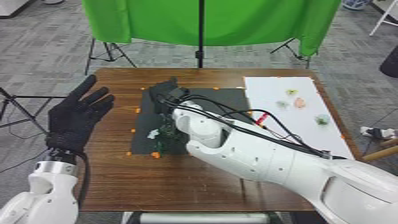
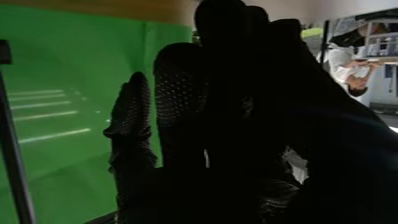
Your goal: Arrange flowers
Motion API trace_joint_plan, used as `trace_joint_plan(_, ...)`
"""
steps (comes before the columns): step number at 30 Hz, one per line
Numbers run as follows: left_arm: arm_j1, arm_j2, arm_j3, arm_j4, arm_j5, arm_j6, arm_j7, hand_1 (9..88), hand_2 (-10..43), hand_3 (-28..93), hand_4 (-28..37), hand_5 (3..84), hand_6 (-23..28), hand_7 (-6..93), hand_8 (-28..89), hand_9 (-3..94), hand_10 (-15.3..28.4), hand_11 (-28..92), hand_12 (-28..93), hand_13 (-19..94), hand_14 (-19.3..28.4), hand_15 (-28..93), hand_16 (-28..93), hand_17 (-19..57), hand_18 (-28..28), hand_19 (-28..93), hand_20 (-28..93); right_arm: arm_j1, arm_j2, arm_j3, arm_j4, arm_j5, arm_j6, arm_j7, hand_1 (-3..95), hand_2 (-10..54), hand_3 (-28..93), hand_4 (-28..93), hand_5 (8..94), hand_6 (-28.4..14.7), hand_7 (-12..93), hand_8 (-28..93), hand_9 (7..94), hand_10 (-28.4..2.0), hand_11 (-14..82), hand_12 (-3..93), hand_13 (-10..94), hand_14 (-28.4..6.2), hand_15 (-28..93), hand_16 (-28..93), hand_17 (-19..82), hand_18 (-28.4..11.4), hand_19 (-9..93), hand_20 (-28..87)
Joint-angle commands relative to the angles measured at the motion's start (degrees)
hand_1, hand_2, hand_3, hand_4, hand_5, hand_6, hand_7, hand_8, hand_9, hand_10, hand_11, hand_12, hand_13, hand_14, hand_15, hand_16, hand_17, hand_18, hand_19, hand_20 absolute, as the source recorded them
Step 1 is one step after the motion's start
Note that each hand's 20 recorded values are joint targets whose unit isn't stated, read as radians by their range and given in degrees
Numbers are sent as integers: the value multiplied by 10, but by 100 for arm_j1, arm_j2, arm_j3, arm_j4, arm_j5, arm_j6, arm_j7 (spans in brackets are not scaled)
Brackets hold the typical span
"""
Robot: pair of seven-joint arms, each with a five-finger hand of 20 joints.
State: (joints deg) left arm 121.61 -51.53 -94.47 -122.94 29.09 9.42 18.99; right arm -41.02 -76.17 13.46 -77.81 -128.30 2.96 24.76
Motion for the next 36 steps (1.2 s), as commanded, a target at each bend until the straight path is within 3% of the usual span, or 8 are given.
trace_joint_plan(1, 277, 31, -54, 8, -35, -42, 59, 226, 55, 818, -267, 345, 77, 104, -99, 329, 195, 190, 90, 209, 273, 422, -88, -116, 247, 530, 53, -38, 26, 94, -187, -184, -236, -44, 400, -95, 762, -283, 728, 27, 174, -97, 786, -86, 310, 220, 621, -74, 735, 196, 150, -224, 747, 528)
trace_joint_plan(4, 411, -68, -172, -28, 12, -55, -46, 227, 55, 816, -268, 345, 77, 103, -99, 329, 196, 190, 90, 209, 273, 423, -88, -116, 247, 529, 53, -47, 66, 112, -281, -166, -127, 82, 361, -95, 782, -283, 716, 26, 177, -138, 765, -95, 343, 187, 610, -82, 742, 193, 147, -229, 747, 535)
trace_joint_plan(7, 864, 85, -253, -142, -126, 25, 222, 227, 55, 816, -267, 346, 77, 103, -99, 329, 195, 190, 90, 209, 273, 423, -88, -116, 247, 530, 53, 165, 227, -214, -520, -45, 149, 428, 338, -95, 781, -283, 707, 22, 176, -138, 763, -96, 347, 183, 607, -87, 746, 191, 146, -233, 749, 538)
trace_joint_plan(11, 1316, 110, -304, -236, -235, 112, 447, 227, 55, 817, -268, 346, 77, 103, -99, 329, 196, 191, 90, 209, 273, 423, -87, -116, 247, 530, 53, 453, 584, -464, -965, 208, 427, 851, 309, -95, 777, -283, 692, 15, 172, -137, 753, -103, 356, 183, 599, -96, 753, 189, 148, -239, 753, 543)
trace_joint_plan(19, 1721, -93, -438, -248, -392, 251, 530, 227, 56, 814, -268, 345, 76, 105, -99, 329, 195, 191, 91, 209, 272, 424, -87, -117, 247, 530, 54, -202, 1849, 800, -2329, 1055, 463, 916, 290, -95, 778, -283, 643, -2, 161, -133, 693, -119, 357, 175, 551, -120, 753, 175, 129, -252, 736, 539)
trace_joint_plan(21, 1996, -113, -589, -309, -437, 345, 686, 225, 55, 815, -269, 345, 76, 105, -99, 329, 195, 191, 91, 209, 273, 423, -88, -117, 248, 531, 55, -489, 2030, 1236, -2541, 1055, 190, 846, 295, -95, 780, -283, 634, -3, 160, -132, 681, -125, 341, 167, 541, -124, 745, 167, 126, -252, 733, 537)
trace_joint_plan(29, 1955, -392, -658, -284, -285, 216, 565, 224, 55, 815, -271, 346, 73, 106, -99, 329, 194, 192, 91, 210, 272, 424, -87, -116, 249, 534, 59, -1921, 3629, 2572, -3535, 1080, 559, 1171, 297, -95, 785, -283, 607, -7, 158, -131, 640, -138, 292, 152, 515, -137, 718, 140, 121, -253, 724, 527)
trace_joint_plan(36, 2026, -491, -613, -292, -265, 192, 688, 223, 56, 814, -272, 346, 71, 104, -100, 330, 194, 191, 90, 227, 280, 456, -84, -114, 249, 531, 58, -3680, 4610, 4093, -3693, 1134, 934, 1593, 295, -95, 781, -283, 570, -10, 155, -130, 592, -152, 262, 149, 505, -139, 715, 123, 141, -267, 723, 511)
